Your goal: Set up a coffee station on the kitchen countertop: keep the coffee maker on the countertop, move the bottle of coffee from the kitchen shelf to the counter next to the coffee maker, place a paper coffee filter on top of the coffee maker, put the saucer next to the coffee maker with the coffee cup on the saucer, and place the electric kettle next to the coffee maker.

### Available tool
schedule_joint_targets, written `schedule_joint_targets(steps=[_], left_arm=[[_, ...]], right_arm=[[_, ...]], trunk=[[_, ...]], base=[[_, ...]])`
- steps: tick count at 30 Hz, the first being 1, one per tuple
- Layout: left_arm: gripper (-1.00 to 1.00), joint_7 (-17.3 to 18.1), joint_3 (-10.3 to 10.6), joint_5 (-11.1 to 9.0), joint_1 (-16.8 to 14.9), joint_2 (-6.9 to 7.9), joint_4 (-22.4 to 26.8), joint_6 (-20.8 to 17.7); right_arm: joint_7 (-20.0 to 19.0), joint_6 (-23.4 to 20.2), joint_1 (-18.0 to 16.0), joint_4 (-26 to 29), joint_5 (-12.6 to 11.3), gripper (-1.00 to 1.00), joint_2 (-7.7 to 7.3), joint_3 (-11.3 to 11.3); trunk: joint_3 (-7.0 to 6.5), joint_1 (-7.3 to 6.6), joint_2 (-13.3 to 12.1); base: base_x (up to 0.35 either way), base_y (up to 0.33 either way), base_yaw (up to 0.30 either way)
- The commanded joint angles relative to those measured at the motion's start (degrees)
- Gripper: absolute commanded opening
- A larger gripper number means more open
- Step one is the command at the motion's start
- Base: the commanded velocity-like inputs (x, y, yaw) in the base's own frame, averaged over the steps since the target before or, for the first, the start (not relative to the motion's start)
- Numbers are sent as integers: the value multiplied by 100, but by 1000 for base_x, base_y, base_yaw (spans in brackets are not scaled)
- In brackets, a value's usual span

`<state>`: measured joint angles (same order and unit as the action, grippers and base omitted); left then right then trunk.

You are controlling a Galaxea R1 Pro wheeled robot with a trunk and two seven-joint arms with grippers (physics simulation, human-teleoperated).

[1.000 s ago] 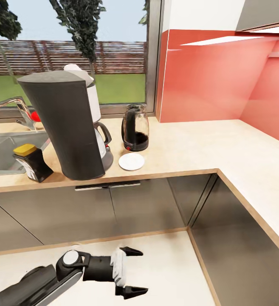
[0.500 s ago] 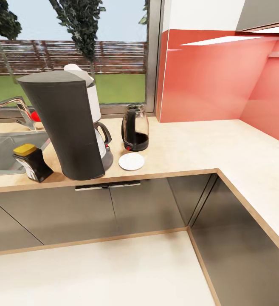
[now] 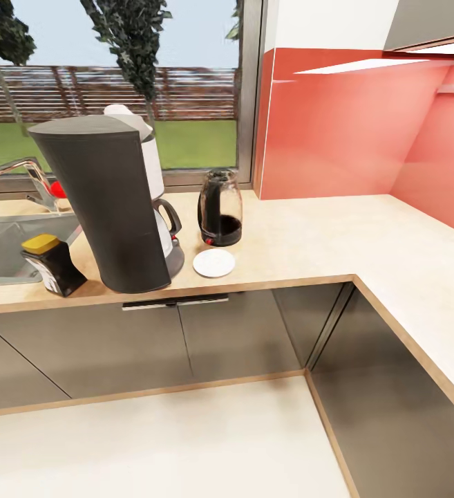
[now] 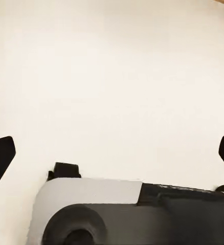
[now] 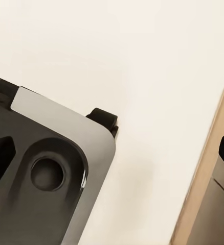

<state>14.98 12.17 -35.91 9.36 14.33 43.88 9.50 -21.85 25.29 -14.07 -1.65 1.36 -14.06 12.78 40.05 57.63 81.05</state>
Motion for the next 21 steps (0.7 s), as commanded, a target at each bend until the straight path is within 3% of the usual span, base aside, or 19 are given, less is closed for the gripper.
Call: schedule_joint_targets(steps=[1, 2, 3, 7, 12, 21], left_arm=[[100, 163, -748, -53, 37, -256, -268, -16], [100, 352, -1321, -48, 60, -427, -494, -38], [100, 490, -1706, -45, 75, -536, -703, -51], [100, 665, -2211, -40, 93, -684, -1118, -66], [100, 715, -2362, -39, 100, -762, -1256, -72], [100, 722, -2393, -32, 99, -799, -1285, -76]], right_arm=[[-5, 37, -8, -15, 13, 100, 0, 10], [-4, 37, -8, -12, 13, 100, 0, 13], [-4, 37, -8, -8, 13, 100, 0, 15], [-4, 37, -13, 3, 8, 100, 13, 16], [2, 39, -13, 2, 9, 100, 31, 10], [-3, 37, -11, -1, 6, 100, 27, 5]], trunk=[[3, 0, 2], [3, 0, 2], [3, 0, 2], [3, 0, 2], [3, 0, 2], [3, 0, 2]], base=[[0, 0, 0], [0, 0, 0], [0, 0, 0], [0, 0, 0], [0, 0, 0], [0, 0, 0]])
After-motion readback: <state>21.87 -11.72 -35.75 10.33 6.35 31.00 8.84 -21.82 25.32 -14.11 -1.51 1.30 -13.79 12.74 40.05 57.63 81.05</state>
